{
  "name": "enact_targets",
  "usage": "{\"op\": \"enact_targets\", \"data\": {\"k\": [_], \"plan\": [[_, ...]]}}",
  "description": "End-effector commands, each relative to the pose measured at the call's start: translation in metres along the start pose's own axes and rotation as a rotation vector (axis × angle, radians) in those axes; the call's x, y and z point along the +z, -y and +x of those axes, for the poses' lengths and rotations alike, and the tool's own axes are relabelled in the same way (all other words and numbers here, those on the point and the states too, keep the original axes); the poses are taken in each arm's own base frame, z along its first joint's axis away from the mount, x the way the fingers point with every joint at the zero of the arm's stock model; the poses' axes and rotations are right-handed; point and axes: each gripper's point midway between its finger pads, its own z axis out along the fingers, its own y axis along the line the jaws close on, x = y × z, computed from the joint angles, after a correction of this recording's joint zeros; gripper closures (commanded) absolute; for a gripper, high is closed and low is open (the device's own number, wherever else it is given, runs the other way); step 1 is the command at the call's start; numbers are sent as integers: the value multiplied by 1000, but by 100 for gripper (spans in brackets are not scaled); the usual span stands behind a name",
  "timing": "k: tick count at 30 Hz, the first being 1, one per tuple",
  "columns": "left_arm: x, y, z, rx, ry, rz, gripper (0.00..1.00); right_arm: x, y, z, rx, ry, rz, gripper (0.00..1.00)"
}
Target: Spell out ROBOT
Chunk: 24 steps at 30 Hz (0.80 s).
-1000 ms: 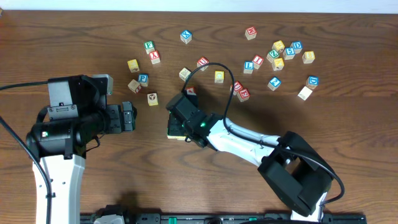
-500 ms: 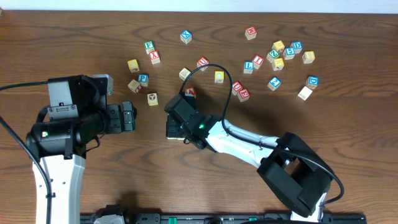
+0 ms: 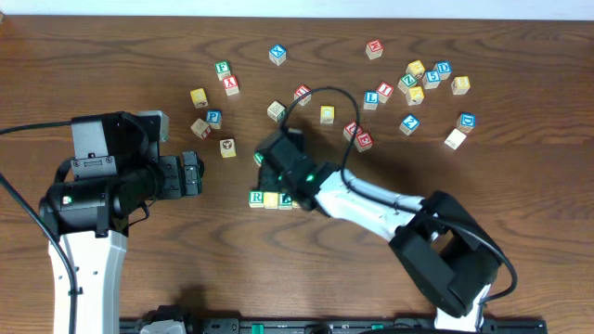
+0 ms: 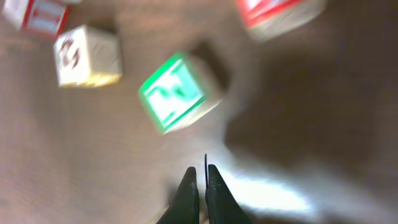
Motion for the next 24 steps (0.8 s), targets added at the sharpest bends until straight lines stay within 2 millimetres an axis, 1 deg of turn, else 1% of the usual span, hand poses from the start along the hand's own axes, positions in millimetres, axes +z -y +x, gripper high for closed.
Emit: {"op": "enact_targets", "data": {"k": [1, 6, 17, 19, 23, 24], "plan": [[-4, 2, -4, 13, 13, 12, 4, 3, 24, -18, 21, 20, 50, 99], [-4, 2, -4, 13, 13, 12, 4, 2, 33, -21, 37, -3, 56, 99], [-4, 2, -4, 13, 13, 12, 4, 2, 36, -21, 43, -10, 62, 99], [-4, 2, -4, 13, 13, 12, 4, 2, 33, -20, 45, -22, 40, 99], [-4, 2, -4, 13, 13, 12, 4, 2, 17, -16, 25, -58, -39, 99], [-4, 2, -4, 13, 13, 12, 4, 2, 17, -16, 25, -57, -40, 99]]}}
